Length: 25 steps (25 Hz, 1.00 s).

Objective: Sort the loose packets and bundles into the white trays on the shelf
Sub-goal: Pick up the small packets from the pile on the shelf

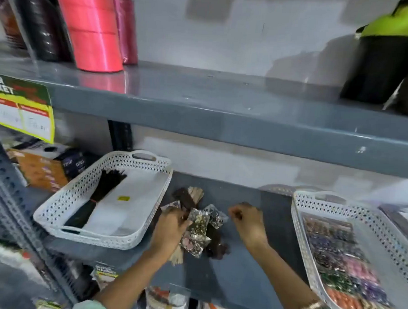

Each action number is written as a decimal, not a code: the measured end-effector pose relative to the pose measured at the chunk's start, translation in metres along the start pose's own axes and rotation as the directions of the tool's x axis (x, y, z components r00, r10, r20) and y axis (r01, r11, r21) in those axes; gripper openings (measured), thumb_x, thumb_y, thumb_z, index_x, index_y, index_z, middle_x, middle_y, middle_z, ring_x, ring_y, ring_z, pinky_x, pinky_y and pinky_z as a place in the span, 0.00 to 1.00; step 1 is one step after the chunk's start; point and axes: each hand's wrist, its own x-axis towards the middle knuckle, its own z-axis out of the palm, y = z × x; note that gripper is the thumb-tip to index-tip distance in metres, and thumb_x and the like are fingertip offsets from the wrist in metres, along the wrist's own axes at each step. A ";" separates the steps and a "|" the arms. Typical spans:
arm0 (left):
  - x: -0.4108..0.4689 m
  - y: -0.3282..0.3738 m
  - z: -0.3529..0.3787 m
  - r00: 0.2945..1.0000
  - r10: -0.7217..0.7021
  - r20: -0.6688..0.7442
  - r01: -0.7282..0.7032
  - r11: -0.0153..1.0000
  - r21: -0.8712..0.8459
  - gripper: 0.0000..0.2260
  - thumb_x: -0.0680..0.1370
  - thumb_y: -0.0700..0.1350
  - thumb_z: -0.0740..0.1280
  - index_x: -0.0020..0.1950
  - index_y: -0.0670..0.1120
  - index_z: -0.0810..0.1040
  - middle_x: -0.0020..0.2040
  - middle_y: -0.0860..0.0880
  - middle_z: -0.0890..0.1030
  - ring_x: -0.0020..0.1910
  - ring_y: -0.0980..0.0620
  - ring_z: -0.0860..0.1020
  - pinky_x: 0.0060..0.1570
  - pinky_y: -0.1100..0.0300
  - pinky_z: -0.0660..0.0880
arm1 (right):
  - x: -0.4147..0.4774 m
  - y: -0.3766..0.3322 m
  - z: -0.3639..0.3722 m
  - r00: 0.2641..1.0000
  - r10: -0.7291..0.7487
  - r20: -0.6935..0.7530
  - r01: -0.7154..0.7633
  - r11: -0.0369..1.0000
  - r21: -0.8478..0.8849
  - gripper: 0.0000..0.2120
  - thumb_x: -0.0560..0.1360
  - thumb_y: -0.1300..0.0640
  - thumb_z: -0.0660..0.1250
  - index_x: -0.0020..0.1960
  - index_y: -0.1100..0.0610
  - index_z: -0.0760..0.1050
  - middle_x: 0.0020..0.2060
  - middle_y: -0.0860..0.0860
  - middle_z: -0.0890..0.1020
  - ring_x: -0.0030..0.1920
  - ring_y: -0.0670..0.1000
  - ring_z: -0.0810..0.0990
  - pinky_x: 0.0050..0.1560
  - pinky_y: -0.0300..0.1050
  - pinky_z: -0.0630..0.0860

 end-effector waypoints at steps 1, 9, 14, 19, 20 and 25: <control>0.006 0.000 0.004 0.998 -0.018 0.059 0.017 1.000 0.017 0.11 0.73 0.43 0.70 0.49 0.35 0.81 0.50 0.40 0.83 0.50 0.43 0.81 0.44 0.60 0.71 | 0.007 0.001 0.007 0.999 0.037 0.025 -0.037 0.999 0.011 0.18 0.69 0.69 0.59 0.24 0.54 0.63 0.25 0.53 0.66 0.33 0.44 0.67 0.34 0.38 0.61; 0.035 0.008 0.030 0.953 -0.223 0.206 0.214 0.975 0.064 0.10 0.71 0.43 0.73 0.44 0.37 0.77 0.44 0.40 0.80 0.45 0.44 0.79 0.38 0.54 0.75 | 0.049 0.021 0.061 0.966 0.220 0.134 -0.211 0.974 -0.079 0.22 0.71 0.67 0.62 0.24 0.54 0.57 0.29 0.53 0.68 0.39 0.50 0.69 0.35 0.43 0.64; 0.046 0.005 0.024 0.944 -0.209 0.253 0.248 0.960 -0.132 0.17 0.70 0.42 0.74 0.31 0.49 0.67 0.30 0.54 0.70 0.29 0.57 0.69 0.26 0.65 0.61 | 0.056 0.027 0.044 0.926 0.305 0.222 -0.304 0.952 -0.037 0.15 0.73 0.67 0.61 0.30 0.55 0.67 0.34 0.53 0.73 0.38 0.49 0.73 0.38 0.38 0.69; 0.035 0.039 0.036 0.881 -0.028 0.473 0.078 0.993 -0.087 0.17 0.69 0.42 0.75 0.56 0.38 0.79 0.54 0.43 0.83 0.47 0.53 0.76 0.37 0.68 0.69 | 0.071 0.057 -0.039 0.954 0.216 0.209 -0.173 0.963 -0.205 0.11 0.68 0.66 0.71 0.50 0.63 0.81 0.43 0.56 0.81 0.49 0.50 0.78 0.48 0.41 0.73; 0.028 0.050 0.046 0.857 0.020 0.514 0.009 0.999 -0.054 0.17 0.70 0.42 0.74 0.57 0.38 0.79 0.56 0.42 0.82 0.49 0.52 0.77 0.34 0.71 0.67 | 0.071 0.065 -0.056 0.945 0.215 0.245 -0.137 0.944 -0.300 0.13 0.68 0.66 0.71 0.53 0.65 0.80 0.48 0.57 0.83 0.52 0.52 0.80 0.51 0.42 0.75; -0.011 0.065 0.118 0.783 0.052 0.620 -0.147 0.984 0.103 0.05 0.74 0.34 0.66 0.47 0.37 0.80 0.48 0.41 0.80 0.47 0.50 0.78 0.49 0.64 0.76 | 0.060 0.098 -0.074 0.917 0.171 0.362 0.004 0.901 -0.434 0.10 0.70 0.71 0.65 0.51 0.70 0.79 0.53 0.64 0.83 0.49 0.55 0.80 0.38 0.37 0.67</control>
